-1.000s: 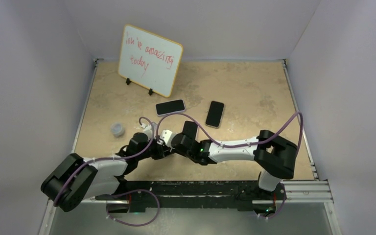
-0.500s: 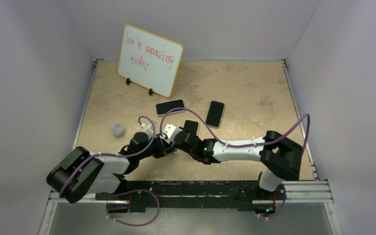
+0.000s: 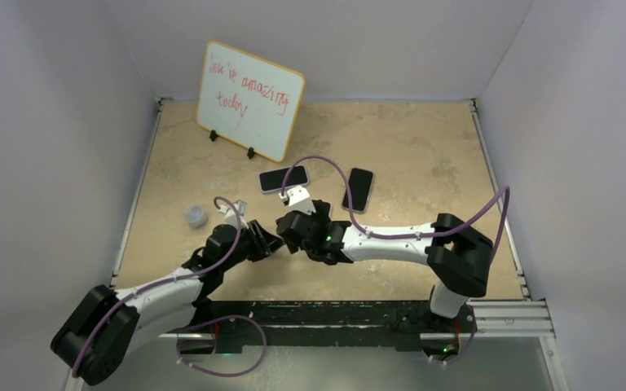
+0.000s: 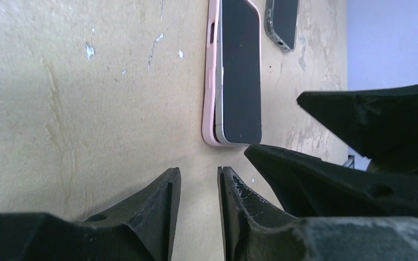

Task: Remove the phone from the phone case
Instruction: Place the phone at the center of the board.

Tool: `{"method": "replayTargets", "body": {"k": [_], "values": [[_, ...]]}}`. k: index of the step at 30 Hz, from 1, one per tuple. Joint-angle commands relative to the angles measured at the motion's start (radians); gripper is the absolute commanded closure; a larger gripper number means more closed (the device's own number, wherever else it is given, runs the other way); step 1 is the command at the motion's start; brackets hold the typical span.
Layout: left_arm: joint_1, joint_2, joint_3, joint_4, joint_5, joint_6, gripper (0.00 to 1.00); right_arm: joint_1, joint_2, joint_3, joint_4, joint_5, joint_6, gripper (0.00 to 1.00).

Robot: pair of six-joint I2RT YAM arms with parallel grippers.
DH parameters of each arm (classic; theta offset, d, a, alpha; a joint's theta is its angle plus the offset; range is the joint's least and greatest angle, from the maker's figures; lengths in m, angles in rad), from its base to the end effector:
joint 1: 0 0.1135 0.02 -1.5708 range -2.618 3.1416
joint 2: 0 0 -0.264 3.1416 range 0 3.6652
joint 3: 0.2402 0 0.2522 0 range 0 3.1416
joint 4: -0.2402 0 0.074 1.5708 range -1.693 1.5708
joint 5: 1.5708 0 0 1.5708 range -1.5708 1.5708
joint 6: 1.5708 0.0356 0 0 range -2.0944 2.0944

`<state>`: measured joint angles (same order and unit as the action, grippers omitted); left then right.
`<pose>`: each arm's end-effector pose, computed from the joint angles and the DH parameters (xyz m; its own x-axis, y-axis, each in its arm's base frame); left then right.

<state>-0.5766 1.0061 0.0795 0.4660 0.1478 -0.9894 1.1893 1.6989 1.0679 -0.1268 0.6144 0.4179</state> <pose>0.1410 -0.0980 0.1281 -0.7477 -0.4998 -0.4373 0.0455 0.6184 -0.7846 0.1537 0.3281 0.2084 -0.4784 -0.3018 -0.8246 -0.4468 0.8921 -0.0673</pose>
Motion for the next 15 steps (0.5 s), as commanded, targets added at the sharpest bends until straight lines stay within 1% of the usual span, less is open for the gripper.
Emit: {"method": "replayTargets", "body": {"k": [1, 6, 8, 11, 14, 15], "values": [[0.004, -0.092, 0.003, -0.11, -0.078, 0.045, 0.64, 0.002, 0.007, 0.035, -0.203, 0.112, 0.419, 0.19], [0.004, -0.103, 0.022, -0.118, -0.076, 0.07, 0.62, 0.01, 0.086, 0.167, -0.452, 0.149, 0.727, 0.16], [0.004, -0.097, 0.023, -0.103, -0.068, 0.072, 0.61, 0.008, 0.116, 0.199, -0.522, 0.134, 0.801, 0.14], [0.003, -0.089, 0.029, -0.096, -0.058, 0.083, 0.6, 0.008, 0.131, 0.201, -0.525, 0.073, 0.852, 0.13], [0.003, -0.088, 0.032, -0.095, -0.043, 0.09, 0.6, 0.009, 0.126, 0.194, -0.528, 0.083, 0.894, 0.12], [0.004, -0.09, 0.031, -0.094, -0.04, 0.092, 0.6, 0.006, 0.131, 0.198, -0.546, 0.095, 0.912, 0.09]]}}
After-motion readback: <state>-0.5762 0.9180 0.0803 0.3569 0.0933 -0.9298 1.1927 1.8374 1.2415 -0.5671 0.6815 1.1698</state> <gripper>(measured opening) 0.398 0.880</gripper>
